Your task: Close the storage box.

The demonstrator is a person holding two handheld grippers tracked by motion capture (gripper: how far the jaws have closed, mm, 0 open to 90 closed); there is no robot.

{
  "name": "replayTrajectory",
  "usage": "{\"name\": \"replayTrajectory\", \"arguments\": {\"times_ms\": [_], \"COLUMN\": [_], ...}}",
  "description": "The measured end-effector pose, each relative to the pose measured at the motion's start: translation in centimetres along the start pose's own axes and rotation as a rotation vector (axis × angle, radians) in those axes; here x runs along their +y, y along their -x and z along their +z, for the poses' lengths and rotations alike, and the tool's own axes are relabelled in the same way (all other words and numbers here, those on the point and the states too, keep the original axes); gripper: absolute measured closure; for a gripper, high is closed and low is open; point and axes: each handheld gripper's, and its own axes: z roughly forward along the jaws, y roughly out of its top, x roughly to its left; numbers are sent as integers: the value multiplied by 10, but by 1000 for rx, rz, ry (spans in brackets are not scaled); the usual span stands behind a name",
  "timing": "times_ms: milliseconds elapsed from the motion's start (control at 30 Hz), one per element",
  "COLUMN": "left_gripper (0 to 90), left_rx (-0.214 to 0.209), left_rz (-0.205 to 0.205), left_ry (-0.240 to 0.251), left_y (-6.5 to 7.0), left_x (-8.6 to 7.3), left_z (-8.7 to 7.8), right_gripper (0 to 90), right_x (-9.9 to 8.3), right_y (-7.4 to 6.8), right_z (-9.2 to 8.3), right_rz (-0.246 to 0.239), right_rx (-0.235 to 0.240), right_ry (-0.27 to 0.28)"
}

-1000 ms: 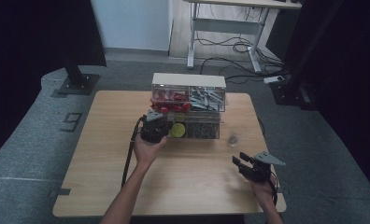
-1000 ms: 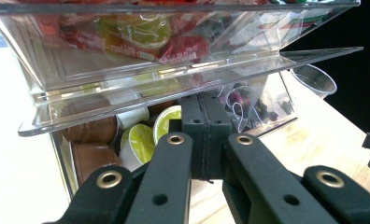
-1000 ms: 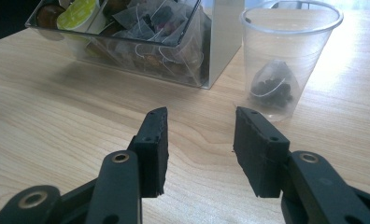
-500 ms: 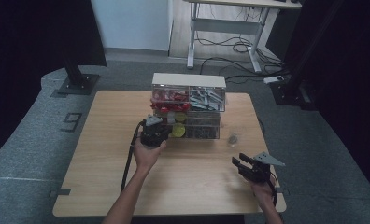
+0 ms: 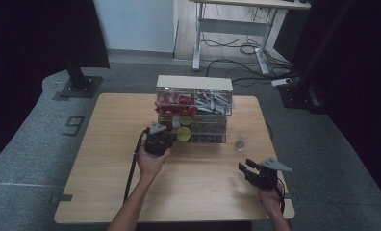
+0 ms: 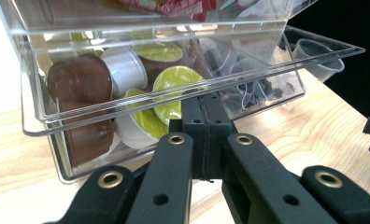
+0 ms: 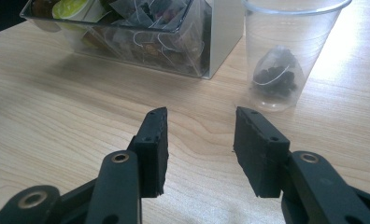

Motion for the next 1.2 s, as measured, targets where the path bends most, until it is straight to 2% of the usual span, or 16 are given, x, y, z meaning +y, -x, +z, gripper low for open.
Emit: {"name": "replayTrajectory", "arguments": {"times_ms": [467, 667, 1067, 1200], "left_gripper": [900, 900, 900, 900], "left_rx": [-6, -3, 0, -6], "left_rz": [-14, -30, -33, -46], "left_ry": [-18, -32, -61, -43], "left_y": [-4, -8, -12, -14], "left_x": [-15, -25, -33, -34], "left_z": [5, 12, 22, 23], "right_gripper": [549, 547, 546, 546], "right_x": [-4, -6, -8, -9], "right_y": [1, 0, 0, 1], "right_z": [1, 3, 5, 5], "right_rz": [3, -2, -5, -2], "right_rx": [-5, -4, -8, -9], "right_ry": [-10, -19, -27, -27]}}
